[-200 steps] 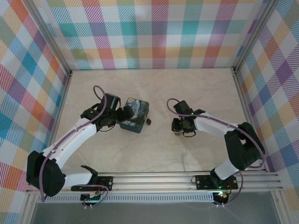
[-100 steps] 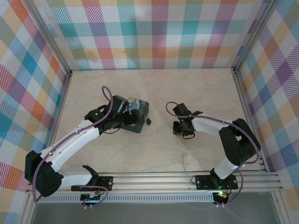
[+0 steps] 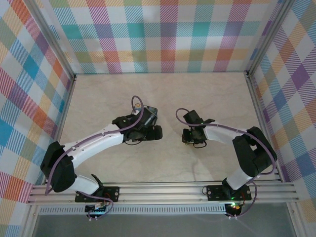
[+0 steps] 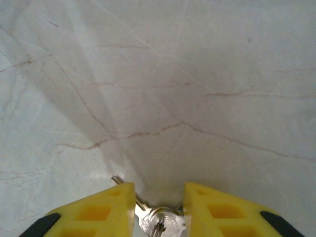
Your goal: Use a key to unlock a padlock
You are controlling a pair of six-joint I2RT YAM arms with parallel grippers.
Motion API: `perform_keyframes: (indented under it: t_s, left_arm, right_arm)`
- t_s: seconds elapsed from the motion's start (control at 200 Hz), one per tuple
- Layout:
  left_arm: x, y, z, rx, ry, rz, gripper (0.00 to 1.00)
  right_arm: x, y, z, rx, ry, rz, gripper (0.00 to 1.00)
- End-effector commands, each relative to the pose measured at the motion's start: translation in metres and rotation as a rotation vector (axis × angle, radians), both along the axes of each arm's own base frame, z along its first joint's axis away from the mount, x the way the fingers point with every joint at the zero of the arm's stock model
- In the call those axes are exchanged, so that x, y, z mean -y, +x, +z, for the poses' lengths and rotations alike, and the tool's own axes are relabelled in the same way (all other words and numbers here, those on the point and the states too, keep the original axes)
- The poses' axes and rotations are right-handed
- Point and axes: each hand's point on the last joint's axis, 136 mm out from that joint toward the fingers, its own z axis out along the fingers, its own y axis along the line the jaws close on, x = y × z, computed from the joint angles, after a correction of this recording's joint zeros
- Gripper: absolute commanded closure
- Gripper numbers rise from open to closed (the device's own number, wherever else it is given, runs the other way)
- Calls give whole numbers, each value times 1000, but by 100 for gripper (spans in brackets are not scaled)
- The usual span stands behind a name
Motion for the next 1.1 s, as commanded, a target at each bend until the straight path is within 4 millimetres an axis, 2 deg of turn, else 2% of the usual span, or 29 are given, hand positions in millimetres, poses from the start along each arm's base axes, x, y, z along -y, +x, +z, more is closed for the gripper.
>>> perform_keyframes:
  t_s: [0.0, 0.13, 0.265, 0.44, 0.53, 0.61, 0.71, 0.86, 0.98, 1.095]
  left_arm:
    - [2, -3, 2, 5, -21, 15, 10]
    - [-3, -1, 9, 26, -10, 20, 10]
    - [-1, -1, 9, 27, -12, 13, 10]
    - [3, 1, 8, 24, -26, 11, 10]
    - [4, 2, 8, 27, -27, 13, 10]
    - [3, 2, 7, 30, -25, 22, 10]
    - [3, 2, 6, 28, -29, 22, 9]
    - [-1, 0, 6, 37, -23, 27, 9]
    - [-4, -2, 7, 38, -24, 30, 10]
    - [-6, -2, 8, 45, -24, 34, 10]
  right_arm:
    - [1, -9, 15, -13, 10, 16, 65]
    - [4, -14, 25, 0, 25, 7, 62]
    - [6, -21, 26, -6, 43, -12, 61]
    - [5, -34, 10, -75, 61, -51, 58]
    - [1, -38, 4, -99, 98, -76, 51]
    - [-1, -37, 0, -102, 119, -109, 46]
    - [-2, -33, -8, -110, 113, -130, 46]
    - [-5, -25, -20, -115, 104, -153, 51]
    - [-3, -21, -28, -116, 84, -180, 60]
    - [-5, -16, -33, -115, 80, -189, 64]
